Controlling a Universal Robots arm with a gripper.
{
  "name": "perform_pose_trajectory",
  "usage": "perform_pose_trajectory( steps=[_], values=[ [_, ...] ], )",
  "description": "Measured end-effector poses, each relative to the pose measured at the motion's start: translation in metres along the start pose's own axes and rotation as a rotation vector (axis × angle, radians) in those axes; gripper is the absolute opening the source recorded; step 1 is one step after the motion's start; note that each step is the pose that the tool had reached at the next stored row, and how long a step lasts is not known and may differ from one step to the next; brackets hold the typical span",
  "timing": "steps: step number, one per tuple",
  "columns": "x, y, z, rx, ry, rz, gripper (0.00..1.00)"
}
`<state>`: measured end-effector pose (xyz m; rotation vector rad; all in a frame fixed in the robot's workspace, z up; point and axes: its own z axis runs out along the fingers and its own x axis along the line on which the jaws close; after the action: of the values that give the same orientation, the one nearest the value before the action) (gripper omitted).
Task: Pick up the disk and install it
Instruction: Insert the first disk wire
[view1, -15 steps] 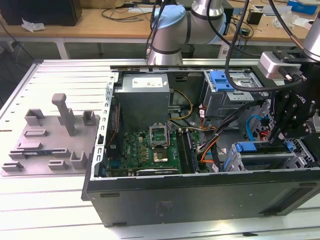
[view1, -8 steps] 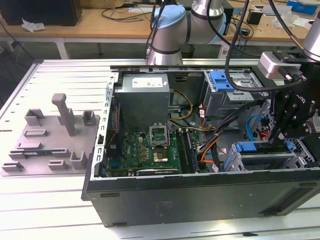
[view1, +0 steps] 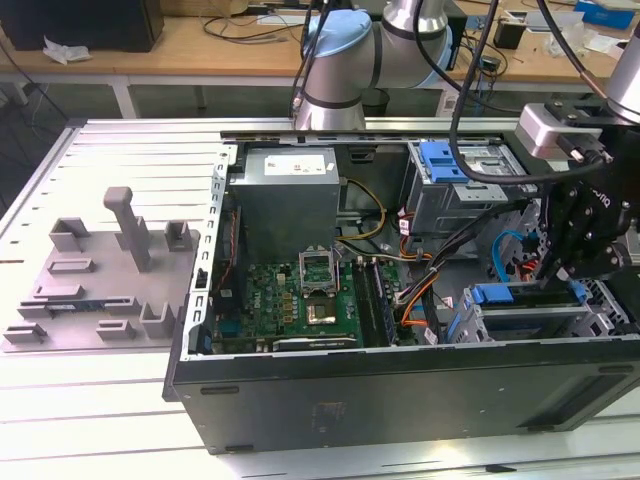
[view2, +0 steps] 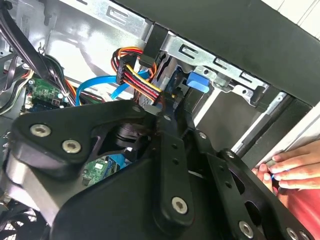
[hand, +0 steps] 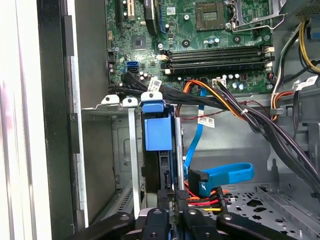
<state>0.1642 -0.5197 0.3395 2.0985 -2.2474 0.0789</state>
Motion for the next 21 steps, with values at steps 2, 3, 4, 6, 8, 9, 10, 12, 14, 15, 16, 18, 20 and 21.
perform_pose_trajectory(
  steps=[2,3,4,6,8,9,10,12,14,15,16,18,20,21],
  values=[
    [0.0005,0.0,-0.0059,0.0001,0.0005,0.0,0.24],
    [0.0006,0.0,-0.0081,0.0001,0.0004,0.0,0.24],
    [0.0008,0.0,-0.0112,0.0002,0.0005,0.0,0.24],
    [0.0011,0.0001,-0.0155,0.0001,0.0004,0.0,0.24],
    [0.0014,0.0001,-0.0199,0.0002,0.0007,0.0,0.24],
    [0.0016,0.0001,-0.0229,0.0001,0.0005,0.0,0.24],
    [0.0017,0.0001,-0.0251,0.0001,0.0005,0.0,0.24],
    [0.0018,0.0002,-0.0277,0.0001,0.0008,0.0,0.24],
    [0.0017,0.0002,-0.0301,0.0002,0.0013,0.0,0.24],
    [0.0015,0.0002,-0.0317,0.0002,0.0016,0.0,0.24],
    [0.0013,0.0003,-0.0325,0.0002,0.0015,0.0,0.24],
    [0.0013,0.0003,-0.033,0.0002,0.0018,0.0,0.24],
    [0.0013,0.0003,-0.0331,0.0002,0.0022,0.0,0.24],
    [0.0013,0.0003,-0.0331,0.0002,0.0022,0.0,0.24]
  ],
)
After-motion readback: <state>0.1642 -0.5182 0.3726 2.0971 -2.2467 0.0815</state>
